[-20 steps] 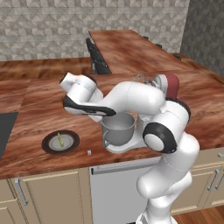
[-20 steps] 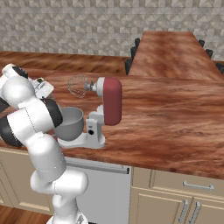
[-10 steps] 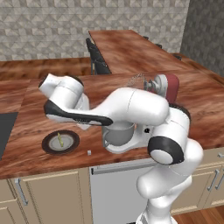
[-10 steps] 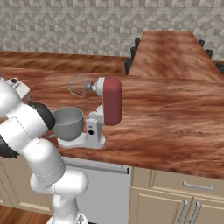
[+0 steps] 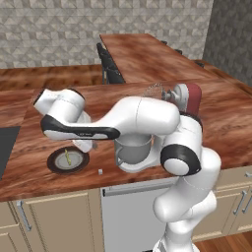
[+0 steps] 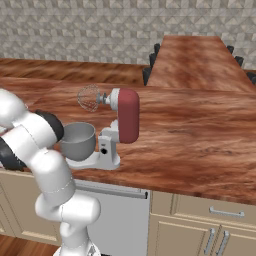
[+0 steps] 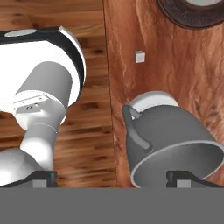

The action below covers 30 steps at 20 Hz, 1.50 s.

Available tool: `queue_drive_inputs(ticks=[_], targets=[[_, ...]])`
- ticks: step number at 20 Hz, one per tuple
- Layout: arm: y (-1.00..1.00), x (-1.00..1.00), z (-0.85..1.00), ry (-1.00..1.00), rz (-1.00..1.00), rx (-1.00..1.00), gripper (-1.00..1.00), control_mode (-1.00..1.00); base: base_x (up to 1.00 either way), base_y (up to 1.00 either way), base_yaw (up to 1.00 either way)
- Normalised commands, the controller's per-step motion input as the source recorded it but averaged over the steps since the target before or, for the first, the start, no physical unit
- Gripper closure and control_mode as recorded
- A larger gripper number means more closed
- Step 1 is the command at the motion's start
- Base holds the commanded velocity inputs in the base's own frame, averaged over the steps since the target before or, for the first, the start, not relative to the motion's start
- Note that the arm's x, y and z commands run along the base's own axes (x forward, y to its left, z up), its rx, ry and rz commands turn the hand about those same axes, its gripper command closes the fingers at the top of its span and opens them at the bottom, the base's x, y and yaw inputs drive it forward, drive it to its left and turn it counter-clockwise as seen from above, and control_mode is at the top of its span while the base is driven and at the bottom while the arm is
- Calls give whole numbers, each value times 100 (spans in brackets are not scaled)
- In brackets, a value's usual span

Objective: Add butter and sugar cubes to the stand mixer bowl and then turn on the stand mixer to begin making frosting.

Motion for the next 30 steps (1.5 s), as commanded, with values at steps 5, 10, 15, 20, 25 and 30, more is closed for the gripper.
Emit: queue_drive_inputs(ticks=[5, 10, 15, 20, 25, 30], targets=[[-4, 0, -64, -1, 0, 9, -100, -100, 0, 0, 0], [-14, 0, -52, -1, 0, 15, -100, -100, 0, 0, 0], [-9, 1, -48, 0, 0, 10, -100, -100, 0, 0, 0], [0, 10, -33, 0, 0, 0, -100, -100, 0, 0, 0], [0, 25, -31, 0, 0, 0, -100, -100, 0, 0, 0], [0, 30, -30, 0, 0, 0, -100, -100, 0, 0, 0]])
